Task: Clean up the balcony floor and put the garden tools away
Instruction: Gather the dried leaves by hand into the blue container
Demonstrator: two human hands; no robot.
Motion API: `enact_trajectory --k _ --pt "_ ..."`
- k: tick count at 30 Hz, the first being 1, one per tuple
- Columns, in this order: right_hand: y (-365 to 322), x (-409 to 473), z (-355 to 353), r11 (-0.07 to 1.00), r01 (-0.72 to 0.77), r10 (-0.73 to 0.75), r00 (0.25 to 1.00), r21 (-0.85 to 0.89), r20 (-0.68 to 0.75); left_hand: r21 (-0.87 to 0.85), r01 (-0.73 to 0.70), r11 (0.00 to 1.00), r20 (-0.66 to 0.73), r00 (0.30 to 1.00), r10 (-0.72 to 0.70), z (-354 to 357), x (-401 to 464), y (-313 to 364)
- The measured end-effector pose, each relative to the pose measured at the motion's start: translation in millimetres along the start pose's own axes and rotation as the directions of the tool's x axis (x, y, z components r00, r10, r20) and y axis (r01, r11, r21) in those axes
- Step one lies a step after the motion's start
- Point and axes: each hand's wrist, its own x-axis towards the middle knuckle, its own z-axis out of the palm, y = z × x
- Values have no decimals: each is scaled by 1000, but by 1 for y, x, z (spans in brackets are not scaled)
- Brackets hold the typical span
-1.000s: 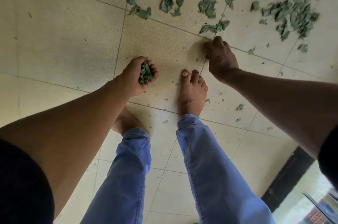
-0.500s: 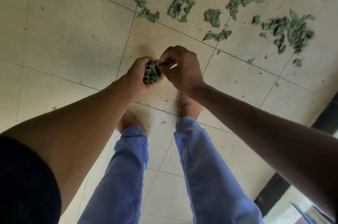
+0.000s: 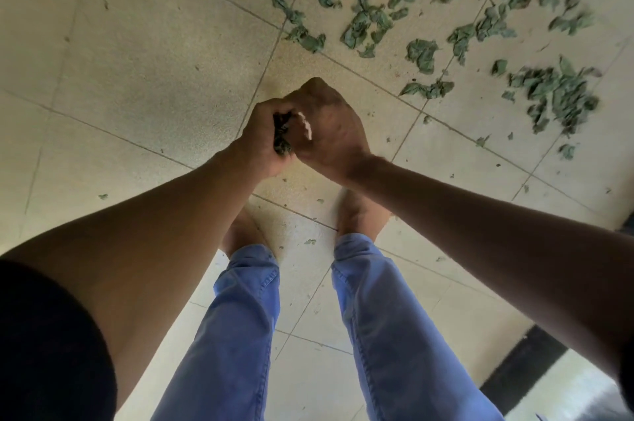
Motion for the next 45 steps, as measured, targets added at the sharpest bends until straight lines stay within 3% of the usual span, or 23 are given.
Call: enact_trajectory --k 3,7,12,18,21,23,25,27,30,34,38,42,45 --pt "16 24 -6 974 36 -37 999 -224 1 -155 30 987 -41 998 -37 -9 4 0" --pt "38 80 -4 867 131 -1 965 -481 261 -200 51 979 -34 998 -59 -27 3 2" --pt "51 135 3 778 279 -26 909 -563 416 -216 70 974 -75 993 -88 -50 -2 0" --pt "50 131 3 709 309 -71 925 -634 372 -212 79 974 -71 993 -96 -70 -7 -2" --pt "56 121 1 710 332 -98 920 -620 380 -222 71 973 -59 995 -86 -69 -8 -3" --pt "61 112 3 786 250 -67 943 -565 325 -237 61 970 -53 996 -75 -65 -9 -4" --pt "59 98 7 908 20 67 979 -418 192 -235 56 970 -44 997 -68 -60 -11 -4" --pt "47 85 5 952 -243 259 964 -186 64 -233 52 971 -32 998 -61 -54 -12 -5" --pt "16 62 -6 881 -443 443 896 167 38 -236 53 970 -34 997 -63 -43 -15 -7" --pt "-27 29 -20 759 -463 455 880 457 136 -197 13 980 -50 998 -23 -31 -17 -5" --pt "-37 12 0 832 -431 420 901 349 111 -63 4 998 -49 999 -7 -23 -17 -2" --pt "-33 5 20 975 -224 224 974 0 -19 -48 -6 999 16 1000 7 -15 -14 -2" --pt "-38 10 20 992 -91 92 996 -88 7 -55 -42 998 15 999 43 -15 -11 2"
